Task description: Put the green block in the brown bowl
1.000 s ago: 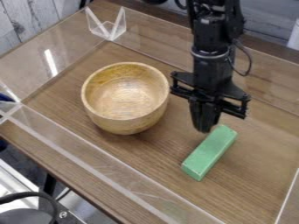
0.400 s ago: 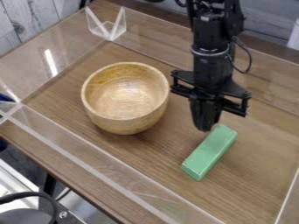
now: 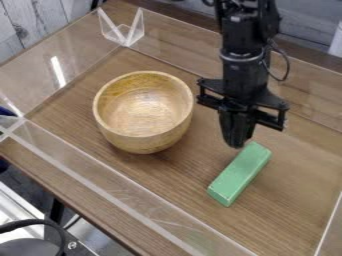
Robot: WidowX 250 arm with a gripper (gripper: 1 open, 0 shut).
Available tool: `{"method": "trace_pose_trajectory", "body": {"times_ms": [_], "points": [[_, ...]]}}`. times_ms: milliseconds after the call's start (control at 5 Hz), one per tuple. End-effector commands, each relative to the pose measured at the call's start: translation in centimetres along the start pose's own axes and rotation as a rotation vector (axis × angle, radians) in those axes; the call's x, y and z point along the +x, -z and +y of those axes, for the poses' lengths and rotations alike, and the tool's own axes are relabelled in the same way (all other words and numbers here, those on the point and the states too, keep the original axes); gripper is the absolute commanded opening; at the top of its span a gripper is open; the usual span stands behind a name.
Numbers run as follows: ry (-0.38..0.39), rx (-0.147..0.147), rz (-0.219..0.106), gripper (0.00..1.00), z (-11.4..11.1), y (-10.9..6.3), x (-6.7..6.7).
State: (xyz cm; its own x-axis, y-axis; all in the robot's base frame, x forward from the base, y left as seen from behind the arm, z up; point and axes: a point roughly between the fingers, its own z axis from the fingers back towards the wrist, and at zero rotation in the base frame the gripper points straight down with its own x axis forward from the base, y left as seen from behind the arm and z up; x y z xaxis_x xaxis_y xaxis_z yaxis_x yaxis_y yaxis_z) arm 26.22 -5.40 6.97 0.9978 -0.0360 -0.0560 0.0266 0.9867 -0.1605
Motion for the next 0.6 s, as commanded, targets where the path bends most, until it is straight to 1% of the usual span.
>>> {"method": "trace_pose_trajectory", "body": {"times_ms": [0, 400], "points": [[0.005, -0.008, -0.064, 1.0, -0.2, -1.3, 1.2], [0.008, -0.007, -0.053, 1.0, -0.2, -0.3, 1.3]]}}
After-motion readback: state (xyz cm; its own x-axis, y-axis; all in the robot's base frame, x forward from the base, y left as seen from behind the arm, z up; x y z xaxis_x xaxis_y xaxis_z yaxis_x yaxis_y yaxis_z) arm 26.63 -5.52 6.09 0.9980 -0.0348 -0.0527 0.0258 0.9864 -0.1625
